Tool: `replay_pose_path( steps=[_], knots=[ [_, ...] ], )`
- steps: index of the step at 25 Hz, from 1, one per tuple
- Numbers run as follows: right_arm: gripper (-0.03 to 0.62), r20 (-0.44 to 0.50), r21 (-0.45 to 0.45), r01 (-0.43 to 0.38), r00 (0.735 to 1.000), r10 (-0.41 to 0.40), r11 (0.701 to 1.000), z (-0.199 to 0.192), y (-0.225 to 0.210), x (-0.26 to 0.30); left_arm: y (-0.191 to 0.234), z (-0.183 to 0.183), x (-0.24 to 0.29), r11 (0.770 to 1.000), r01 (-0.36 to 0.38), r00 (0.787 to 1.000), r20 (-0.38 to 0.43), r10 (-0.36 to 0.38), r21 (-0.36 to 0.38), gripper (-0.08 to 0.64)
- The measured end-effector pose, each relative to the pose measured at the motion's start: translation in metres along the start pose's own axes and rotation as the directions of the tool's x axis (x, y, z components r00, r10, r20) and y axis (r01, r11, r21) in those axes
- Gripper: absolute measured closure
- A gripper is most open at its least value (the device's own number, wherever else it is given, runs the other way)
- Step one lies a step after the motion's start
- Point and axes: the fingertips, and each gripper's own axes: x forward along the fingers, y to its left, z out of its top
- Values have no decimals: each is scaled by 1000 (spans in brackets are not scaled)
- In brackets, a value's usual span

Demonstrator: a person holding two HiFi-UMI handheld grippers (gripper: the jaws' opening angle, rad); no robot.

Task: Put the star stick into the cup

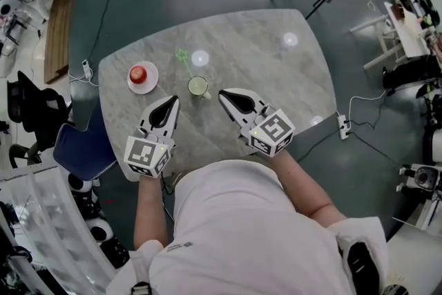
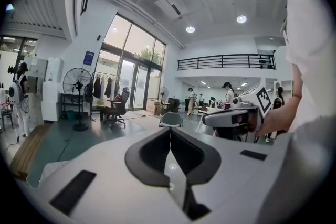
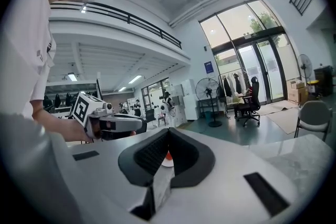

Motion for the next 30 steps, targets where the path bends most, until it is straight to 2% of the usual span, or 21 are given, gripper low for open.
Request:
replay_pose_path(
  steps=[6,11,19,30],
  knots=[
    [583,0,-22,1,1000,-1,1000,-4,7,-2,-11,1,-5,1000,14,1000,14,-15,16,557],
    [583,7,-31,23,1000,-23,999,-5,5,-7,-14,0,-10,1000,-6,1000,25,5,19,557],
    [583,-2,4,41,999,-41,999,-7,4,-6,-7,-6,-20,999,-32,999,15,32,5,557],
    [583,-24,36,50,999,-49,998,-13,2,-1,-3,-16,-20,1000,-10,1000,-12,10,-16,557]
  ],
)
